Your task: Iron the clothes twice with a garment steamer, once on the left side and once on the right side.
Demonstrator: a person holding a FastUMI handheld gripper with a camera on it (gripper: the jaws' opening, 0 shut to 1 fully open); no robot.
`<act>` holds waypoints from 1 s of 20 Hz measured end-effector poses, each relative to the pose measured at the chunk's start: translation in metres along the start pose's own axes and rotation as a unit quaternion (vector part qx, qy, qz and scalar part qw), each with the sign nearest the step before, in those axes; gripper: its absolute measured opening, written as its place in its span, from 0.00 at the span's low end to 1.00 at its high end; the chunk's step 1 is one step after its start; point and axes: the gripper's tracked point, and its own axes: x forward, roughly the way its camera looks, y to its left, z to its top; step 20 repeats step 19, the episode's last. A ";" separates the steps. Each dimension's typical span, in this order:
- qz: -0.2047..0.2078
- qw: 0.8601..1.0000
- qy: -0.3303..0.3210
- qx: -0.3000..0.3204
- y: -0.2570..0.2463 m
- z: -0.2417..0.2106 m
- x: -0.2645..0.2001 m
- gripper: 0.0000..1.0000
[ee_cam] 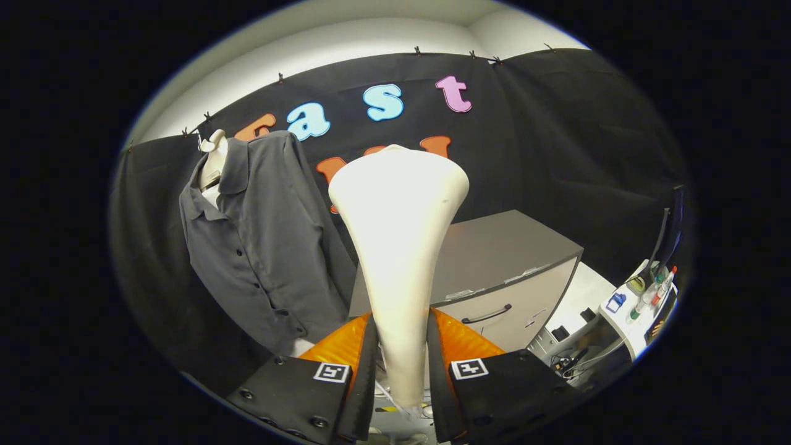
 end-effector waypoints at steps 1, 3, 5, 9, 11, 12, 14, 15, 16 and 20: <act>0.003 1.000 0.001 -0.001 0.001 0.000 0.000 0.46; 0.006 1.000 0.001 0.003 0.003 -0.001 0.000 0.46; 0.005 1.000 0.002 0.001 0.001 -0.002 -0.001 0.46; 0.011 1.000 0.005 -0.003 0.009 -0.006 -0.003 0.46; 0.013 1.000 0.005 -0.004 0.011 -0.007 -0.005 0.46; 0.012 1.000 0.006 -0.005 0.012 -0.009 -0.006 0.46; 0.012 1.000 0.009 -0.004 0.013 -0.010 -0.006 0.46; 0.012 1.000 0.010 -0.004 0.015 -0.012 -0.006 0.46; 0.013 1.000 0.011 -0.004 0.015 -0.013 -0.007 0.46; 0.014 1.000 0.014 -0.002 0.017 -0.016 -0.008 0.46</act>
